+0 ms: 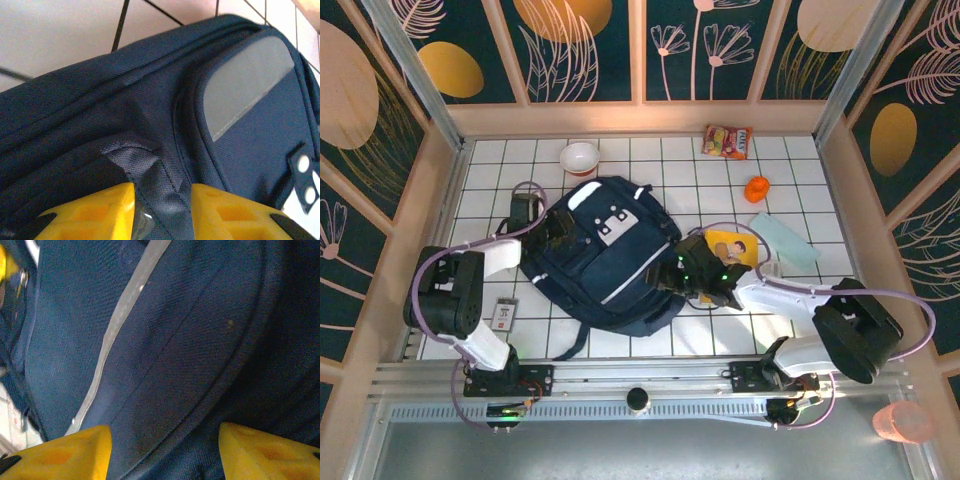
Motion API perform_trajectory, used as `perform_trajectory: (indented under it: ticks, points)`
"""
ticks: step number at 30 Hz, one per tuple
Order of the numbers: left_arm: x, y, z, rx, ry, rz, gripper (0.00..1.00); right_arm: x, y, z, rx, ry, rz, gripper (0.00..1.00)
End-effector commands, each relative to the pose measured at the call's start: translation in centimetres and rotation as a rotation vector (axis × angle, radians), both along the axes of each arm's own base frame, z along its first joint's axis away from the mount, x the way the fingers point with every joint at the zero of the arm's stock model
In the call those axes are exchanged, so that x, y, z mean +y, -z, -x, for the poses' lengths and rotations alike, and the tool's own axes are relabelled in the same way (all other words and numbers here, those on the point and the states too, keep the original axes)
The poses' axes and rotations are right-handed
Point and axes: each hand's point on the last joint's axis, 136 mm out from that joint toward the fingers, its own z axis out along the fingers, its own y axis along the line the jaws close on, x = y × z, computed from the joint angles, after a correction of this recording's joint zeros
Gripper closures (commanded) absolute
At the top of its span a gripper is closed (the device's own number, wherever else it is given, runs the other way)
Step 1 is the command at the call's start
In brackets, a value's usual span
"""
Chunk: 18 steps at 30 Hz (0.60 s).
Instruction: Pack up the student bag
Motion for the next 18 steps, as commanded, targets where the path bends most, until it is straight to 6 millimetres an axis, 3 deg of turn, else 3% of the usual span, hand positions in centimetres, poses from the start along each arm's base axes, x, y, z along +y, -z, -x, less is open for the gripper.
perform_trajectory:
  ticks: [1,5,7,8,10,13,15,18]
  points:
    - [-2.6,1.5,0.8,0.06,0.096,0.031,0.65,1.0,3.0,4.9,0.221,-0.099,0.034,0.41]
    - [-3.2,1.8,0.0,0.059,0.124,0.012,0.64,2.9,1.5,4.4,0.19,-0.138,0.025,0.41]
    - [-2.9,1.1,0.2,0.06,0.117,-0.008,0.58,3.1,-0.3,3.6,0.142,-0.135,0.028,0.4]
    - [-2.5,-0.2,0.5,0.041,0.104,-0.016,0.54,2.8,-1.7,2.8,0.111,-0.124,0.031,0.4]
    - [-1.8,-2.2,1.5,0.02,0.082,-0.033,0.44,1.7,-4.2,1.4,0.07,-0.093,0.022,0.38]
    - [-0.3,-4.4,3.6,0.015,0.024,-0.064,0.41,0.1,-7.5,-0.9,0.012,-0.049,-0.049,0.36]
    - [0.8,-4.7,5.3,0.031,-0.025,-0.073,0.4,-1.0,-8.3,-2.9,-0.027,-0.034,-0.071,0.36]
    - [1.4,-3.2,8.0,0.075,-0.057,-0.03,0.43,-3.8,-7.6,-7.1,-0.062,0.028,-0.005,0.38]
